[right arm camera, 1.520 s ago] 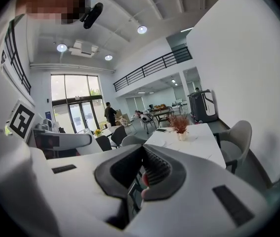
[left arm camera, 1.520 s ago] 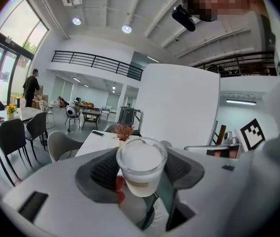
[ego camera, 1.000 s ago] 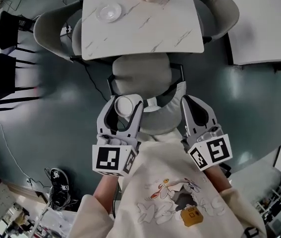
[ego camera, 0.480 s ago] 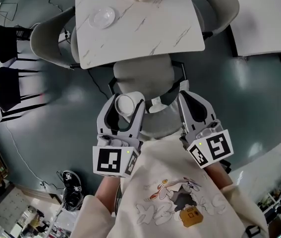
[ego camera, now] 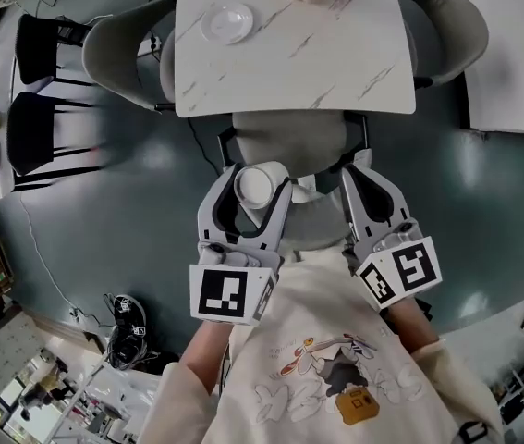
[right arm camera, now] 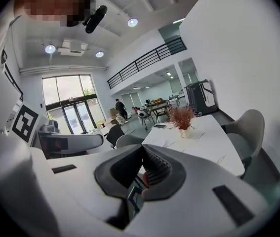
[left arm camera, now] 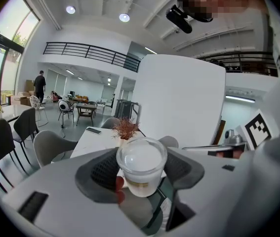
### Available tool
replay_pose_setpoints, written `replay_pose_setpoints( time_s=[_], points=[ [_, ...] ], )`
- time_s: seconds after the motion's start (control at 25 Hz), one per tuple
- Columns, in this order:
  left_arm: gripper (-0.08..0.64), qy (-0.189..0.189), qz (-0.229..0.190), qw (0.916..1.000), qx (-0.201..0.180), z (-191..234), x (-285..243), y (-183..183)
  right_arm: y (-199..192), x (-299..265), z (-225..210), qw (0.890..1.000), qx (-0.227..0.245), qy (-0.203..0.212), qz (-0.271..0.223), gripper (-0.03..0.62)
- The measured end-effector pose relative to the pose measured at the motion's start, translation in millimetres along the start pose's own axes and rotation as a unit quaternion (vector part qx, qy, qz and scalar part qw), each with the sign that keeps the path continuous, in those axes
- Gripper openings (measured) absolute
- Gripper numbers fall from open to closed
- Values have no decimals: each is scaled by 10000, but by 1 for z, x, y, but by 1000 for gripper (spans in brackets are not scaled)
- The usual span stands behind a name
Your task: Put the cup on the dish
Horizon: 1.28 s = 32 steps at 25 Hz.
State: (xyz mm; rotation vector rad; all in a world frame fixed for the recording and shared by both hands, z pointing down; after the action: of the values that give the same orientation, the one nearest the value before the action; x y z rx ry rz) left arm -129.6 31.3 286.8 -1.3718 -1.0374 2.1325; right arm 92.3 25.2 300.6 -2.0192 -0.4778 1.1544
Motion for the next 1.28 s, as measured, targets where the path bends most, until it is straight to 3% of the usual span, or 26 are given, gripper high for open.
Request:
replay_pose_setpoints(
  time_s=[0.4, 1.28],
  points=[
    [275, 444, -127, 9989, 72, 18, -38, 15, 28, -48, -25, 9988, 383, 296, 2, 5],
    [275, 931, -205, 9949, 320, 96, -133, 27, 54, -180, -66, 9891, 1126, 778, 544, 5]
  ],
)
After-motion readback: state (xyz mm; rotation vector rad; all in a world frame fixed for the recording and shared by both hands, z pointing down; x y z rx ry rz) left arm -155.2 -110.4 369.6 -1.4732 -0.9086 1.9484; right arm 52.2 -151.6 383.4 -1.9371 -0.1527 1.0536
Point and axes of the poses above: the fingertips, and each gripper's own axes: x backward along the fingers, z to its left, y out of its top, the point moved 10 cm from there along x, backward along the fingers, and after that the axes turned 15 degrees about z, right-handed, at the moved point
